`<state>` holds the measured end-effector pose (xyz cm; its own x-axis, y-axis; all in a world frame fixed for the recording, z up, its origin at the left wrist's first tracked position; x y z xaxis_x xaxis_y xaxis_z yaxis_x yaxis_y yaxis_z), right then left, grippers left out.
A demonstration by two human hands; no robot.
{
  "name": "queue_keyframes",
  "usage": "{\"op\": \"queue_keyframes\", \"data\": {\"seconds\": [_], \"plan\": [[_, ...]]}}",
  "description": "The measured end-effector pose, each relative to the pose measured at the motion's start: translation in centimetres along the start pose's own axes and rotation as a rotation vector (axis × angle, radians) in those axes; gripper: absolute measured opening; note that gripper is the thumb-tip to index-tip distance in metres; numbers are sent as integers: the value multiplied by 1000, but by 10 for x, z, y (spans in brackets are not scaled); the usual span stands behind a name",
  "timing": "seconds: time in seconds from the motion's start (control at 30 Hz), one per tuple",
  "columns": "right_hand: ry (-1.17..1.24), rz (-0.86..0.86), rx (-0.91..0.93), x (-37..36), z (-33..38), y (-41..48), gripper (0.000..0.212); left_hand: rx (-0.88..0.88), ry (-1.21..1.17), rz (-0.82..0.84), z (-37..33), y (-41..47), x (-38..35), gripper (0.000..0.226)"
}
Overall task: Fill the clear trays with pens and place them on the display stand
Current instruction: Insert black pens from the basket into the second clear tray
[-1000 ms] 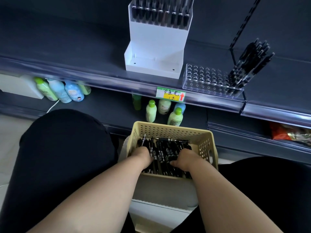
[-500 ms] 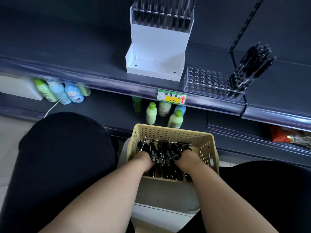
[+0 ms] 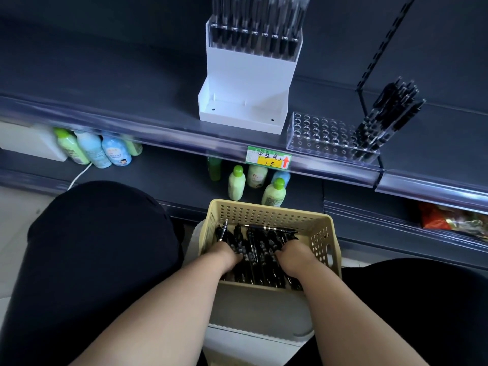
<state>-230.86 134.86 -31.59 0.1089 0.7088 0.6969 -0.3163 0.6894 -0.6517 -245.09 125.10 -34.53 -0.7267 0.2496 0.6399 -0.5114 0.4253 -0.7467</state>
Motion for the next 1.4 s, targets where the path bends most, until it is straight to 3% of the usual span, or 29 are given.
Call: {"op": "queue_keyframes", "data": {"seconds": [0.13,0.3,0.4,0.6,0.83,0.9,0.97,1.07,1.17,1.3,1.4], "plan": [[116,56,-14,8,-1,-7,22,6,-191,75,-1,1,-1,43],[580,212,-142,24,-5,-23,13,-101,-437,79,-14,-7,1,22],[728,287,-86,28,0,-27,12,-224,-542,10,-25,-16,9,23],[898,263,152,33,15,-34,22,-423,-579,-245,-40,-46,43,21],[1256,34,399,65,33,-52,28,-608,-730,-391,-47,-96,79,25],[1361,-3,432,76,37,-57,21,-654,-765,-404,-48,-107,88,23],[1373,-41,468,84,41,-63,14,-682,-813,-426,-46,-117,95,24],[1275,-182,596,97,45,-73,31,-694,-850,-454,-43,-128,103,23],[1196,-359,665,109,48,-84,33,-714,-918,-447,-46,-136,113,27],[1294,-395,710,130,48,-83,24,-739,-1019,-436,-52,-142,126,34],[1361,-361,779,149,50,-81,30,-755,-1061,-426,-58,-142,131,31]]}}
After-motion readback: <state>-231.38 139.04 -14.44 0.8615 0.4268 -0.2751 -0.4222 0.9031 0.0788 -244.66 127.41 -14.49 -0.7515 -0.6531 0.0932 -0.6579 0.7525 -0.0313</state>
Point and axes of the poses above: each hand's wrist, its own y-axis towards the middle knuckle, its own x-axis out of the back of the hand, z = x × y, the point moved 3 cm from there along y, towards the middle knuckle, and after that the axes turned 6 degrees about y, right-handed, at the moved point
